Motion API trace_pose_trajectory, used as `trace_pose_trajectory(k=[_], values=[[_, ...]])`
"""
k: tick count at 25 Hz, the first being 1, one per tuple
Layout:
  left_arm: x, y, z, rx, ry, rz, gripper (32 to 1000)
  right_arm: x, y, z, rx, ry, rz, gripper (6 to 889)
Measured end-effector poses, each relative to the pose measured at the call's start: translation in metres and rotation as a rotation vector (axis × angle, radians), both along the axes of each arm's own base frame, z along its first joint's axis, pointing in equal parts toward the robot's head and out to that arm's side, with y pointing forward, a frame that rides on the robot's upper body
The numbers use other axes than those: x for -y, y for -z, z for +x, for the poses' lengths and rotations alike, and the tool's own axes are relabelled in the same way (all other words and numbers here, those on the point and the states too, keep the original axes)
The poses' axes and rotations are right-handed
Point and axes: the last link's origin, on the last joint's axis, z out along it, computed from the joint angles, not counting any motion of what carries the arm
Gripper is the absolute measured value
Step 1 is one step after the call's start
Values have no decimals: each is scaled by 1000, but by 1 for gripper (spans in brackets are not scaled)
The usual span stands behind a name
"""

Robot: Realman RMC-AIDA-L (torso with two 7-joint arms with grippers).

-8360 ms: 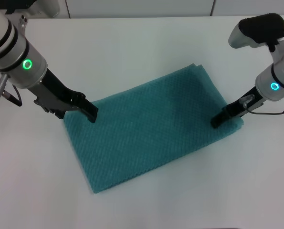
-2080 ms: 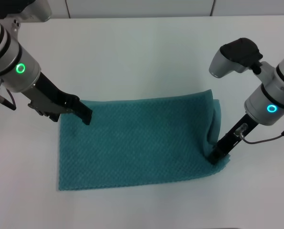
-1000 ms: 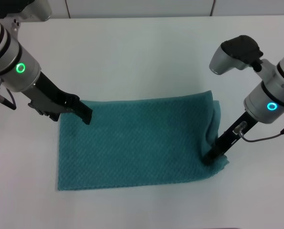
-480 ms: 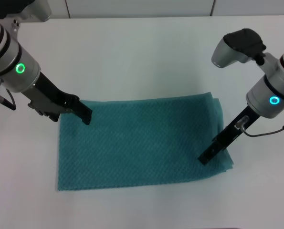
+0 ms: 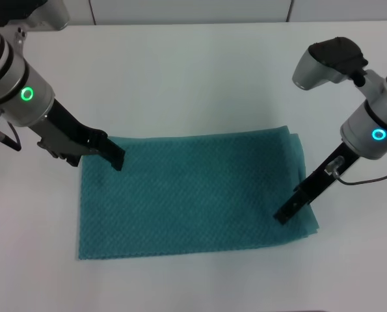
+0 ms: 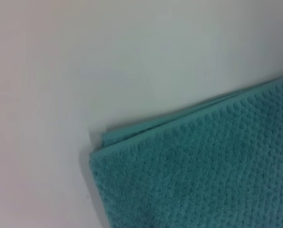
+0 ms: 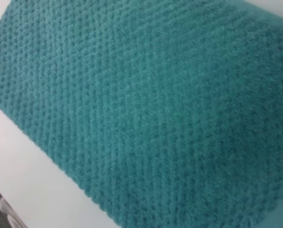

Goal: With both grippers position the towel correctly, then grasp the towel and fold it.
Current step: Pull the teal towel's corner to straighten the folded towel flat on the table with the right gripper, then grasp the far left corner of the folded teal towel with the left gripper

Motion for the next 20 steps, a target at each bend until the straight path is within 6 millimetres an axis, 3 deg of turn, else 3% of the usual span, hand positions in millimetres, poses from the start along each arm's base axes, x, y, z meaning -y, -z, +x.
trace_pose_trajectory(k=[9, 20], values=[[0, -1, -2, -3, -4, 2, 909, -2, -20, 3, 60, 16, 20, 865], [2, -2, -4, -4, -11, 2, 909, -9, -44, -15, 59, 0, 55, 864]])
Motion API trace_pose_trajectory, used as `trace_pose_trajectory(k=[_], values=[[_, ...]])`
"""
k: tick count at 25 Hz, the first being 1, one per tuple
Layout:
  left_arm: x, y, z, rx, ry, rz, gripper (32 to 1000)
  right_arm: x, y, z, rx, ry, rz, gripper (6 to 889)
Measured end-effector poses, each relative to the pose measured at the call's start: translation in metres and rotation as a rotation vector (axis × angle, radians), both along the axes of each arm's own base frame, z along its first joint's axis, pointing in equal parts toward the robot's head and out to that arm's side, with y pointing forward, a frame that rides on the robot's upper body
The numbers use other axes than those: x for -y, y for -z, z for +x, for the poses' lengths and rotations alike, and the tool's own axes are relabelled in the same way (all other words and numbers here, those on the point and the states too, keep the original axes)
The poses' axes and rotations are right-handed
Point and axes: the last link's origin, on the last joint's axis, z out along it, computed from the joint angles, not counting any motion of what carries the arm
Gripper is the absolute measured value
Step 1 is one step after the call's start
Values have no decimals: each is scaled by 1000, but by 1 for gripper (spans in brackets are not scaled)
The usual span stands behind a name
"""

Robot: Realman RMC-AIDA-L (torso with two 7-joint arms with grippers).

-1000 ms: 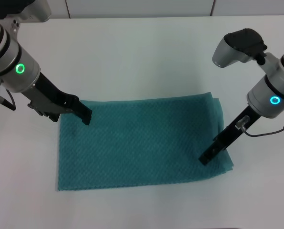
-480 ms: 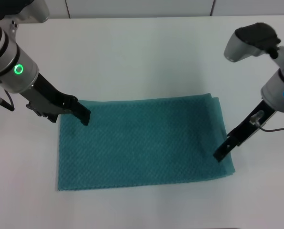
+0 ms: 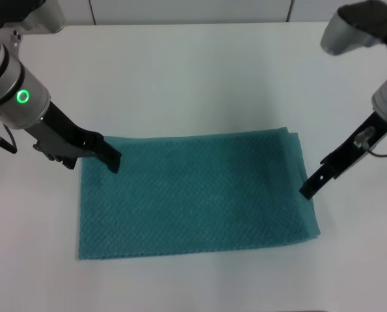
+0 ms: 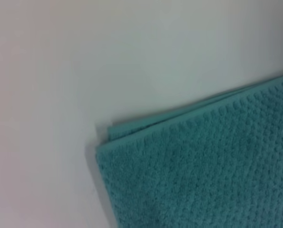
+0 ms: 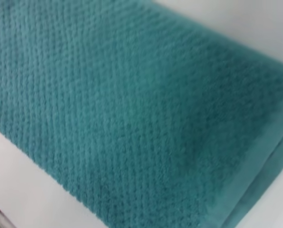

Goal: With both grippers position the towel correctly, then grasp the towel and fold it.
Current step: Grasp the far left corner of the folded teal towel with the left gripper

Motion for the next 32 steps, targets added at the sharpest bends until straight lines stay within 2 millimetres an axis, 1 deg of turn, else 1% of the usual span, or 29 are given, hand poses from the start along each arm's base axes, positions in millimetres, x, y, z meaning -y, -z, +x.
trace_pose_trajectory(k=[7, 14, 20, 24, 32], values=[[1, 0, -2, -1, -5, 0, 908, -3, -20, -7, 5, -16, 52, 864], [2, 0, -4, -1, -11, 0, 909, -4, -27, -16, 15, -19, 62, 864], [3, -1, -6, -3, -15, 0, 909, -4, -33, -19, 22, -14, 75, 863], [2, -3, -8, -13, -21, 8, 908, -3, -37, -12, 51, 0, 83, 863], [2, -3, -8, -14, -20, 10, 908, 0, -43, 0, 78, 28, 105, 863]])
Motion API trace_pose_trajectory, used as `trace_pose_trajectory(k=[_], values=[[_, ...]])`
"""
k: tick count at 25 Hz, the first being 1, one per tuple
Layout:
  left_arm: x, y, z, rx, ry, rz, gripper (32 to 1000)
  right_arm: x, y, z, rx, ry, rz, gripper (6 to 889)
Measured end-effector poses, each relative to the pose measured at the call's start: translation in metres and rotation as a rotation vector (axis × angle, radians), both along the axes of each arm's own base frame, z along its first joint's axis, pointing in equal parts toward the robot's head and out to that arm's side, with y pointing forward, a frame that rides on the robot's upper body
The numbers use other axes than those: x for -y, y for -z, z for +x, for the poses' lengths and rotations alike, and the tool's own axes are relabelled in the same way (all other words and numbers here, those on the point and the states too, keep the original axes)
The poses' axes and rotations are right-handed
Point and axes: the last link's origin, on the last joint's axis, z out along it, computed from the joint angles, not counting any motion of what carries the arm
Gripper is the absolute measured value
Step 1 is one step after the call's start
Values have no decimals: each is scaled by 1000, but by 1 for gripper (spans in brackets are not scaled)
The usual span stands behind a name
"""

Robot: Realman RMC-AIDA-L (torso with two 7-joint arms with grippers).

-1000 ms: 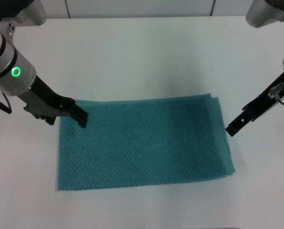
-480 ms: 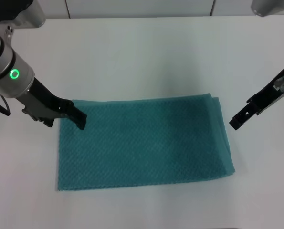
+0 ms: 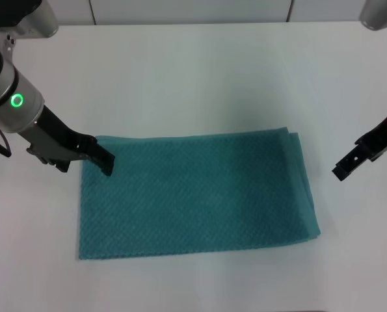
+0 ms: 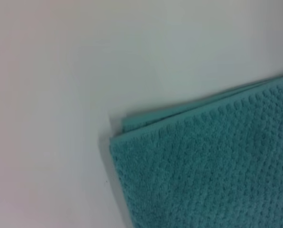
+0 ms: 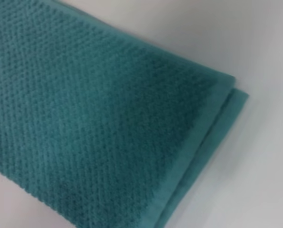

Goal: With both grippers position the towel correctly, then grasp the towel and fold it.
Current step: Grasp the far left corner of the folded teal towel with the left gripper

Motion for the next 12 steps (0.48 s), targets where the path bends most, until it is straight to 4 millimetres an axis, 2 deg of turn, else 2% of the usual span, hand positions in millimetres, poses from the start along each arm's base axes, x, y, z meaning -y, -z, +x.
trace_pose_trajectory(k=[12], values=[[-1, 0, 0, 0, 2, 2, 908, -4, -15, 11, 29, 26, 47, 862]])
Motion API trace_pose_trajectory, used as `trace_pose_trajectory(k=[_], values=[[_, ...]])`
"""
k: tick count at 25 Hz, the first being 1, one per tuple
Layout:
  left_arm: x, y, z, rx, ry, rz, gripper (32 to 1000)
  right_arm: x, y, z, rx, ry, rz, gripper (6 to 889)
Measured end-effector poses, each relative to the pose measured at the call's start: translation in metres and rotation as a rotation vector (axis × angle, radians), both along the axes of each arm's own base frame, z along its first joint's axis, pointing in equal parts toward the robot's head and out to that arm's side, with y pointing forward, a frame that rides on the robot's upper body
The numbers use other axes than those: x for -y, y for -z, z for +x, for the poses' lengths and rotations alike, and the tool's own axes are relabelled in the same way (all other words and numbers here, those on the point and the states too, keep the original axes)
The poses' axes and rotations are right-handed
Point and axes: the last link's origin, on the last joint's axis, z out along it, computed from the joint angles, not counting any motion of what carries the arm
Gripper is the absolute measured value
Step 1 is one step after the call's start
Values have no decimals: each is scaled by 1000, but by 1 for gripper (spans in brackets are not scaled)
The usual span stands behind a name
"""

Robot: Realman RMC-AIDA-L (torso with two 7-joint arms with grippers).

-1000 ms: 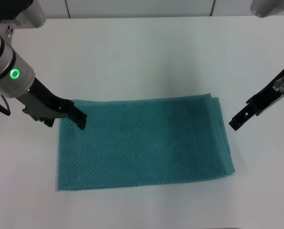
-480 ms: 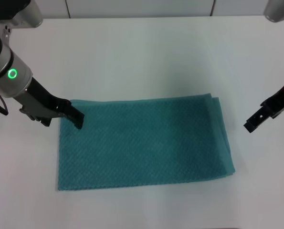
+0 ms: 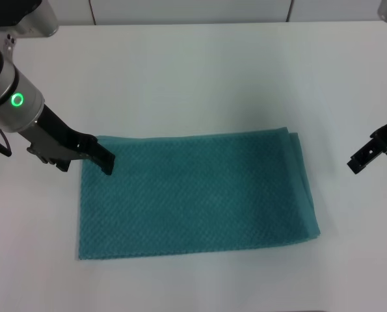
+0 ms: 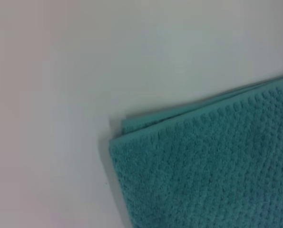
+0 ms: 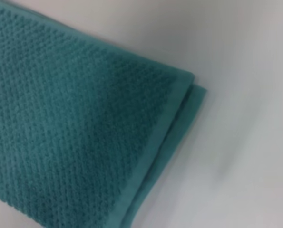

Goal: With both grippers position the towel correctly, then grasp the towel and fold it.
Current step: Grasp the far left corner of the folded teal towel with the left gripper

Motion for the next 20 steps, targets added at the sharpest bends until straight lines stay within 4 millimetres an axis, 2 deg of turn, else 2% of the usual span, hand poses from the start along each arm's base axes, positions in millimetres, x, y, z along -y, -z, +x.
trace_pose_trajectory(k=[14, 20], values=[[-4, 1, -1, 4, 7, 23, 909, -2, -3, 3, 10, -6, 15, 862], [-8, 10, -8, 3, -8, 29, 909, -4, -3, 1, 11, -17, 19, 862]])
